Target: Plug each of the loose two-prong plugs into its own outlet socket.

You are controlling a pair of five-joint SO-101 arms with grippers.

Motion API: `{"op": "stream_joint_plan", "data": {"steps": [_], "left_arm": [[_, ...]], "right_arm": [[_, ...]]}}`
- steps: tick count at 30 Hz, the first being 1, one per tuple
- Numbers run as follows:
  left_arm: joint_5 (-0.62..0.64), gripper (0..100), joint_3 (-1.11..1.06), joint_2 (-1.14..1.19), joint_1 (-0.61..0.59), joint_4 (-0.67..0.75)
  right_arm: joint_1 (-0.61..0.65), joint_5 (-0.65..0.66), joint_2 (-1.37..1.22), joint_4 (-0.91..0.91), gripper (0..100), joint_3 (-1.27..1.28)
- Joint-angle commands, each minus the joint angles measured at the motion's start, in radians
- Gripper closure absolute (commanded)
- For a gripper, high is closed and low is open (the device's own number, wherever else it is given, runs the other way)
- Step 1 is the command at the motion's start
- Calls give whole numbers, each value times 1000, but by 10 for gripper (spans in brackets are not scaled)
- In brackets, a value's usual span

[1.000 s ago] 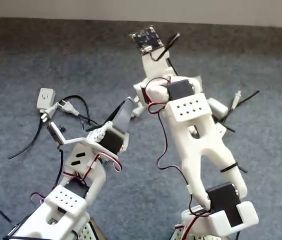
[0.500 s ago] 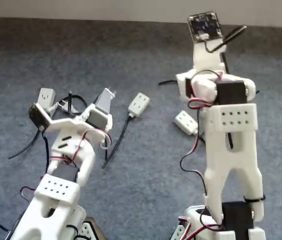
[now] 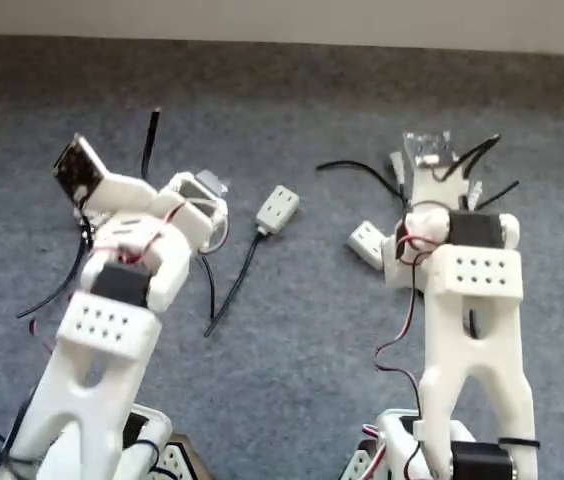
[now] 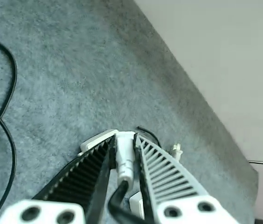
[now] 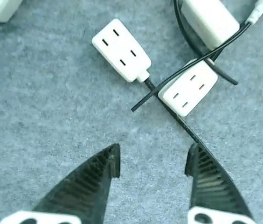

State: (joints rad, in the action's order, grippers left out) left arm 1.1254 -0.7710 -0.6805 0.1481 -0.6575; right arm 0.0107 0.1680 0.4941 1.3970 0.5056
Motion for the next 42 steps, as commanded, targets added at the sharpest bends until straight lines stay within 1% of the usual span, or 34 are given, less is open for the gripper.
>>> {"op": "stream_joint_plan", "data": {"steps": [1, 6, 10, 17, 25, 29, 33, 42], "left_arm": [[3, 991, 274, 248, -8, -101], [6, 991, 593, 506, 24, -276], [8, 991, 800, 653, 68, -364], [8, 991, 1070, 946, 128, -385], [8, 991, 1293, 1251, 136, -385], [8, 991, 1402, 1356, 136, -385], [8, 991, 1454, 1426, 136, -402], [8, 991, 1639, 1429, 139, -647]], "right_arm": [[-13, 2, 90, -67, 771, 114], [-13, 2, 186, -145, 771, 306], [-13, 2, 262, -239, 771, 476], [-15, 0, 398, -358, 771, 734], [-47, 0, 522, -464, 771, 885], [-45, -74, 561, -506, 771, 935], [-45, -83, 584, -509, 771, 944], [-44, -83, 588, -509, 771, 944]]}}
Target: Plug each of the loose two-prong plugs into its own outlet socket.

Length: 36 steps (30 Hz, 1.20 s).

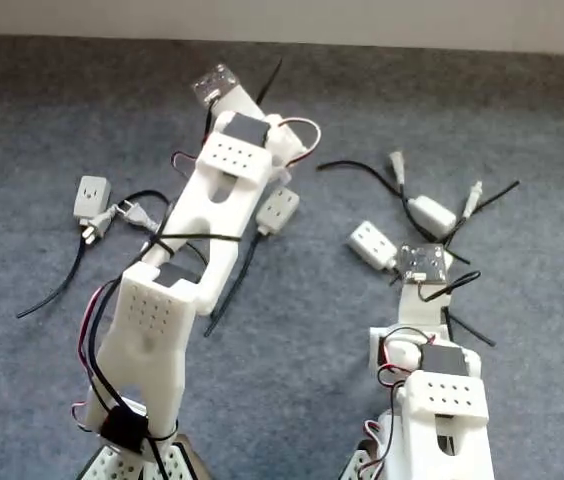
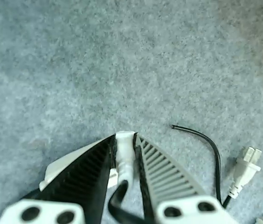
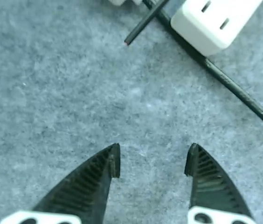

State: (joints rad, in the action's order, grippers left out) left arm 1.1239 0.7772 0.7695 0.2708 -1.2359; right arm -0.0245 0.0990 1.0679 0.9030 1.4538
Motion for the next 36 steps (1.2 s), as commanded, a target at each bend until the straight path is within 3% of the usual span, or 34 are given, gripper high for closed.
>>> {"op": "stream_joint_plan", "data": {"steps": [1, 9, 19, 30, 36], "left_arm": [[9, 991, 114, -21, 22, -95], [103, 993, 131, -12, 68, -157], [196, 993, 82, -12, 54, -161], [198, 993, 82, -12, 24, -187], [281, 993, 82, -12, 8, -187]], "right_arm": [[-8, -14, 15, -15, 771, -4], [-8, -14, 15, -15, 771, -4], [-8, -14, 15, -15, 771, -4], [-8, -14, 15, -15, 771, -4], [-8, -14, 15, -15, 771, -4]]}}
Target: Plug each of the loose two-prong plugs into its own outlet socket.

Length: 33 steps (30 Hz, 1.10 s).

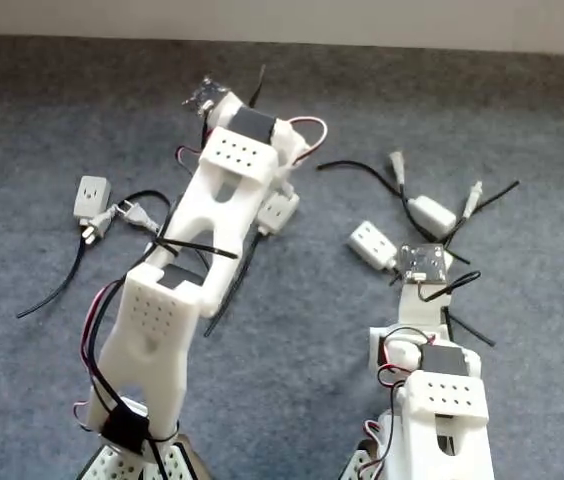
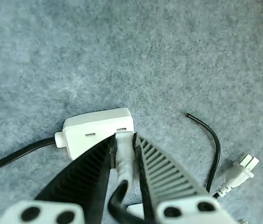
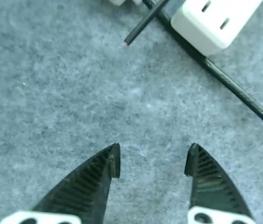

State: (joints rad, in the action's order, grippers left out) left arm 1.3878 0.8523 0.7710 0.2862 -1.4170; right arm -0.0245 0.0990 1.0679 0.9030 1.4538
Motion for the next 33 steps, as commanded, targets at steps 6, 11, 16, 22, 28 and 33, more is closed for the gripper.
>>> {"op": "stream_joint_plan", "data": {"steps": [6, 11, 16, 22, 28, 33], "left_arm": [[17, 993, 5, -13, -2, -5], [17, 993, 7, 13, -1, -3], [17, 993, 16, 97, -1, 2], [-63, 993, 54, 107, 21, -3], [-135, 993, 56, 105, 71, -3], [-167, 993, 56, 104, 87, -3]], "right_arm": [[-8, -14, 15, -15, 771, -4], [-8, -14, 15, -15, 771, -4], [-10, -14, 15, -15, 771, -4], [-10, -14, 15, -15, 771, -4], [-10, -14, 15, -15, 771, -4], [-10, -14, 15, -15, 771, -4]]}}
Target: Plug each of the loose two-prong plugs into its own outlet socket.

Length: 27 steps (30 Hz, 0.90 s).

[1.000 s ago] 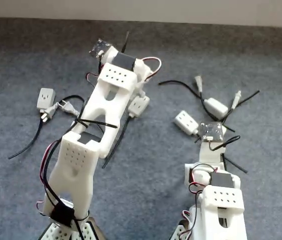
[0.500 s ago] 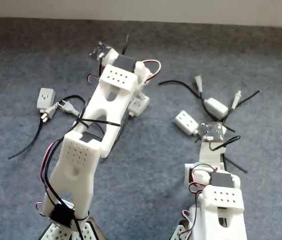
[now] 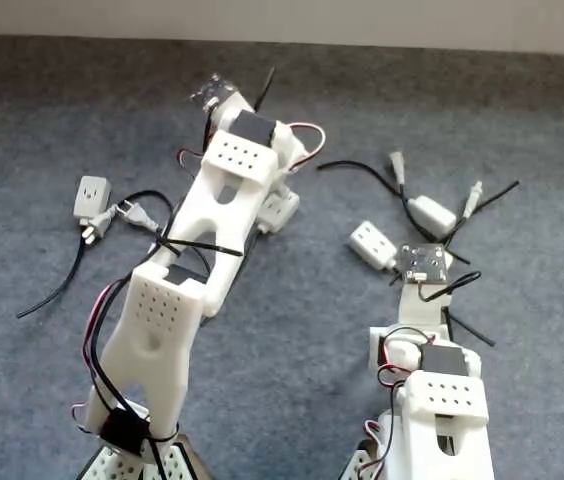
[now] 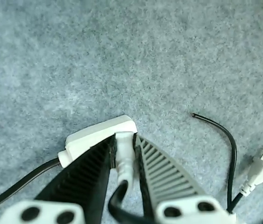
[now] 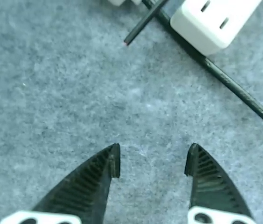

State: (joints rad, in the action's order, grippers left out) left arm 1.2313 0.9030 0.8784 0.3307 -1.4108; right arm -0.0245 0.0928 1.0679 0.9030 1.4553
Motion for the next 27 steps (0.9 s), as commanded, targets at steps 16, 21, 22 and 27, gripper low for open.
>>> {"op": "stream_joint_plan", "data": {"steps": [16, 21, 22, 27], "left_arm": [[-6, 993, -1, 7, 47, -9], [-6, 993, -39, 7, 44, -9], [-6, 993, -48, 7, 44, -17], [-9, 993, -44, -2, 45, -140]], "right_arm": [[-10, -8, 15, -15, 771, -5], [-10, -8, 15, -15, 771, -5], [-10, -8, 15, -15, 771, -5], [-10, -8, 15, -15, 771, -4]]}}
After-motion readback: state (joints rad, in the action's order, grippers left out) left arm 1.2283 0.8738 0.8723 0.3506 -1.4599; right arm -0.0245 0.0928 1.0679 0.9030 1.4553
